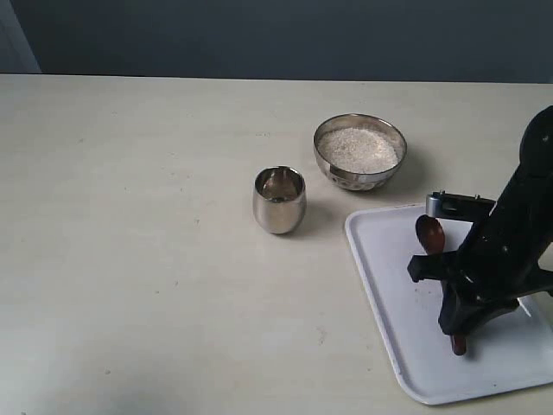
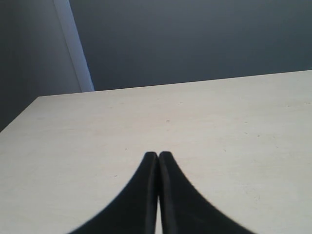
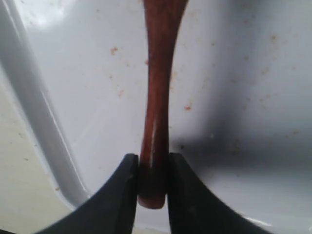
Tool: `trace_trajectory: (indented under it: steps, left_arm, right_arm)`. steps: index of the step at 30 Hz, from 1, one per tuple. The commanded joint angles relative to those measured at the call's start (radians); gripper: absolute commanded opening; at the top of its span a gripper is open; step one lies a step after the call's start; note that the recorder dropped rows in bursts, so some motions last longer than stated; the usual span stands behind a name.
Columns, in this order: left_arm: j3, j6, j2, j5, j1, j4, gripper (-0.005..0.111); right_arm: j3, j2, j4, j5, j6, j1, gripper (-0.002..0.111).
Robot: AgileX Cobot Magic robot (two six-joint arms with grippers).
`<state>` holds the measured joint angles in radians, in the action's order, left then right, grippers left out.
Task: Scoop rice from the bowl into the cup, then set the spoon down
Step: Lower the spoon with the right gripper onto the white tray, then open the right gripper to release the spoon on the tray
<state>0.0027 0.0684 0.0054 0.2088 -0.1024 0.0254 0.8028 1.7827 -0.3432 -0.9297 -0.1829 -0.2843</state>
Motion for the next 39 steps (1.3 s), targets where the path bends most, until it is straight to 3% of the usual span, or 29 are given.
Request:
trace_trajectory:
  steps: [1,9,14,17,37,39]
  left_arm:
    - [-0.003,-0.003,-0.005,-0.007,0.000,0.003,0.000]
    - [-0.003,-0.003,-0.005,-0.007,0.000,0.003,0.000]
    - [-0.003,-0.003,-0.005,-0.007,0.000,0.003,0.000]
    - [-0.003,-0.003,-0.005,-0.007,0.000,0.003,0.000]
    - [-0.003,-0.003,-0.005,-0.007,0.000,0.003,0.000]
    - [-0.003,-0.003,-0.005,-0.007,0.000,0.003,0.000]
  right_arm:
    - [0.000,-0.001,-0.003,0.002,-0.008,0.006,-0.001]
    - [0.000,0.003,-0.003,-0.001,-0.008,0.006,0.000]
    - [0.000,0.006,0.000,-0.005,-0.008,0.006,0.022]
    - [0.000,0.006,0.000,-0.005,-0.008,0.006,0.030]
    - [0.000,-0.074,0.000,0.040,-0.008,0.006,0.030]
    - [0.000,-0.124,0.002,0.058,-0.008,0.006,0.025]
